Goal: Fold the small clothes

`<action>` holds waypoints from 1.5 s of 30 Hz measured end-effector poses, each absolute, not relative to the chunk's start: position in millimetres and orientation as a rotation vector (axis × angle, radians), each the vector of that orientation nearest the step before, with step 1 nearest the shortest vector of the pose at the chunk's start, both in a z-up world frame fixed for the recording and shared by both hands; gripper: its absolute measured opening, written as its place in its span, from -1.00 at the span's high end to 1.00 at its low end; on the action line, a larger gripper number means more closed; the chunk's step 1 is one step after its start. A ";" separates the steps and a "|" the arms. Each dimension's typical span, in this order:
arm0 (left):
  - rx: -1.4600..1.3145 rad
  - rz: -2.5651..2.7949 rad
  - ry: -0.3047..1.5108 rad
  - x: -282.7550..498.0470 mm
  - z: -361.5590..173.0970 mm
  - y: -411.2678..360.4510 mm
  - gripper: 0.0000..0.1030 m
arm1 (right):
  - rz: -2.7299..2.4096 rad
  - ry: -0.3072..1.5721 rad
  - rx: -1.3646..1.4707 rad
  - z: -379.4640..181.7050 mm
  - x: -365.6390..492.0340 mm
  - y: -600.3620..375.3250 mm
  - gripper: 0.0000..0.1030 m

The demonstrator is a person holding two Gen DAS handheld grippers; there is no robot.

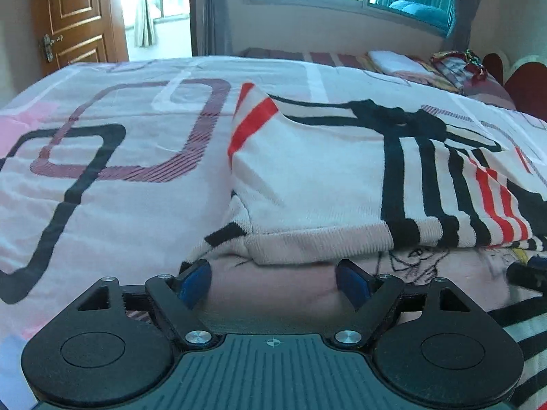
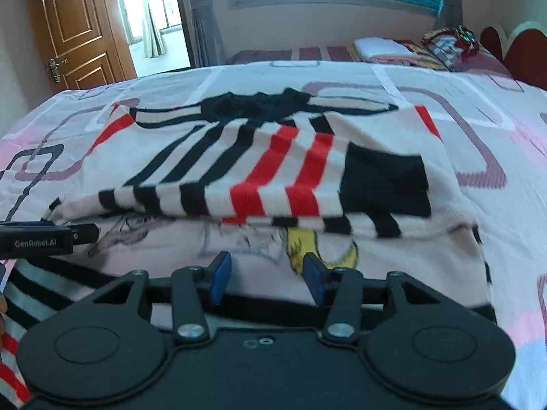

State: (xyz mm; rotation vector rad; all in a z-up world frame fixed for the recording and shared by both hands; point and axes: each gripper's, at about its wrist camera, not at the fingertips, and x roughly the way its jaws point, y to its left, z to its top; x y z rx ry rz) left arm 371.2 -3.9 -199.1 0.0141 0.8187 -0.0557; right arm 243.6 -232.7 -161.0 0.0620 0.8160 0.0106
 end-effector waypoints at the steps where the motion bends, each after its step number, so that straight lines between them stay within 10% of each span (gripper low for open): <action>1: 0.020 -0.059 0.811 370.4 -200.3 -2.6 -0.58 | 0.015 0.809 0.064 -160.2 245.2 -232.8 0.12; 11: 0.115 -0.045 0.807 339.5 -193.4 -4.3 -0.59 | -0.042 0.801 0.040 -157.2 234.9 -258.4 0.12; 15: 0.013 0.038 0.834 323.5 -201.7 32.1 -0.96 | -0.060 0.838 0.006 -165.3 221.5 -266.1 0.12; 45: 0.014 -0.181 0.969 154.0 -185.8 23.0 -0.95 | -0.198 0.888 -0.036 -154.1 45.1 -271.2 0.04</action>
